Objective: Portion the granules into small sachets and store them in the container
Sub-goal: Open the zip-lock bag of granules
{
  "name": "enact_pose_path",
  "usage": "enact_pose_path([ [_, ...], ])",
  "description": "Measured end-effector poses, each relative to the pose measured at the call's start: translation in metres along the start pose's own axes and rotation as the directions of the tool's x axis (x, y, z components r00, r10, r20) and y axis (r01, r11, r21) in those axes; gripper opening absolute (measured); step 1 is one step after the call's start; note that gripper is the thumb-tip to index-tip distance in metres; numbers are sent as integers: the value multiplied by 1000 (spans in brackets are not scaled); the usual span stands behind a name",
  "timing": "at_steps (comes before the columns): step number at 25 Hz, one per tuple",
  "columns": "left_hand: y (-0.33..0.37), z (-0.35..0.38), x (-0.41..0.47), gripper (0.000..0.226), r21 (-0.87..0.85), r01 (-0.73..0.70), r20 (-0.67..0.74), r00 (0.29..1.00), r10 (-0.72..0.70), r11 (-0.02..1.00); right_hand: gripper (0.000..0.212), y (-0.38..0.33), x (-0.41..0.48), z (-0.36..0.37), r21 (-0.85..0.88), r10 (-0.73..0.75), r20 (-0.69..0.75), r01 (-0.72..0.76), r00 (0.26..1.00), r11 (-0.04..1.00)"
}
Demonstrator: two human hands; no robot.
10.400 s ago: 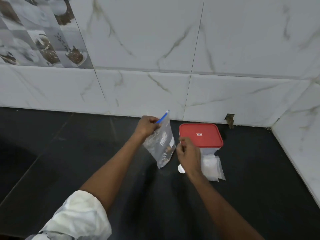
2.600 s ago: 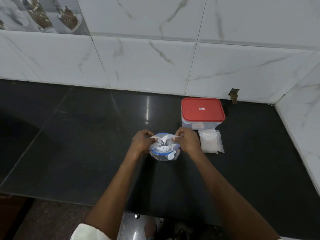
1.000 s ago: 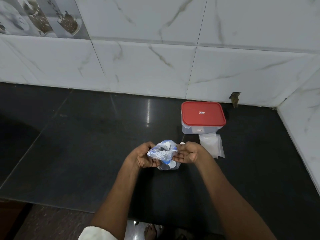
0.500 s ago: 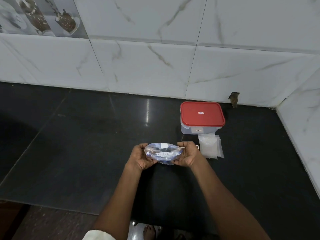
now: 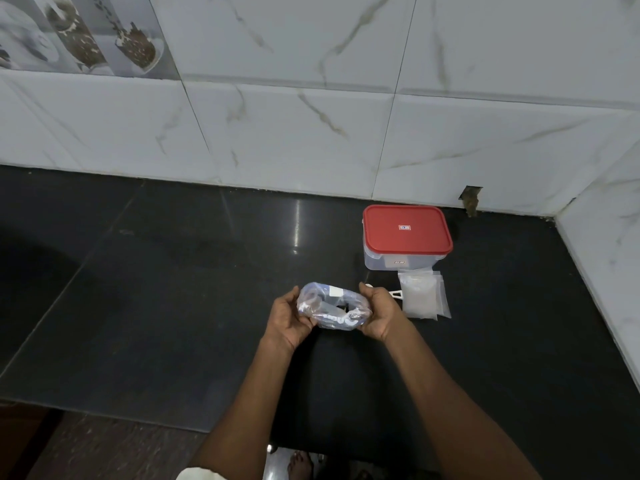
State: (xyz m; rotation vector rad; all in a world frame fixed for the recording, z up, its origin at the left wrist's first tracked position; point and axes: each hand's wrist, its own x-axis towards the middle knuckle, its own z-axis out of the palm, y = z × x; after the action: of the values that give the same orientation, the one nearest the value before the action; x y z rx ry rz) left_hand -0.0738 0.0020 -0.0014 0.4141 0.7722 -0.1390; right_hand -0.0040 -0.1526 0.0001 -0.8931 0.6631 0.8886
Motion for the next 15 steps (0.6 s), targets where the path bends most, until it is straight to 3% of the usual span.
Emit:
enact_pose_path([
  [2,-1,1,-8,45,148,68,58,995,-77,987,33,0,-3,1,-73,-51,54,55,997,996],
  [3,1,1,-12,38,269,55,65,995,-76,962,28,-2,-6,0,-145,-100,82,112,992,983],
  [5,7,3,-13,25,507,-19,58,998,-12,862,26,-2,-12,-1,-301,-220,93,238,971,924],
  [6,8,5,-10,26,619,-70,19,997,74,782,40,0,-11,-2,-407,-289,69,291,955,866],
  [8,2,14,-7,22,819,-142,-84,929,360,556,51,9,-11,6,-654,-454,14,351,891,670],
  [10,-9,27,-9,13,949,-152,-53,786,616,275,38,19,-7,13,-906,-644,52,308,763,291],
  [11,-13,30,-12,11,971,-154,-3,755,656,181,33,21,-7,14,-958,-690,74,243,720,150],
  [13,-11,28,-14,16,991,-101,20,748,664,84,33,15,-11,11,-991,-739,70,130,670,24],
  [15,-1,20,-11,21,1000,-20,13,765,644,2,37,4,-14,5,-999,-761,35,37,648,-15],
])
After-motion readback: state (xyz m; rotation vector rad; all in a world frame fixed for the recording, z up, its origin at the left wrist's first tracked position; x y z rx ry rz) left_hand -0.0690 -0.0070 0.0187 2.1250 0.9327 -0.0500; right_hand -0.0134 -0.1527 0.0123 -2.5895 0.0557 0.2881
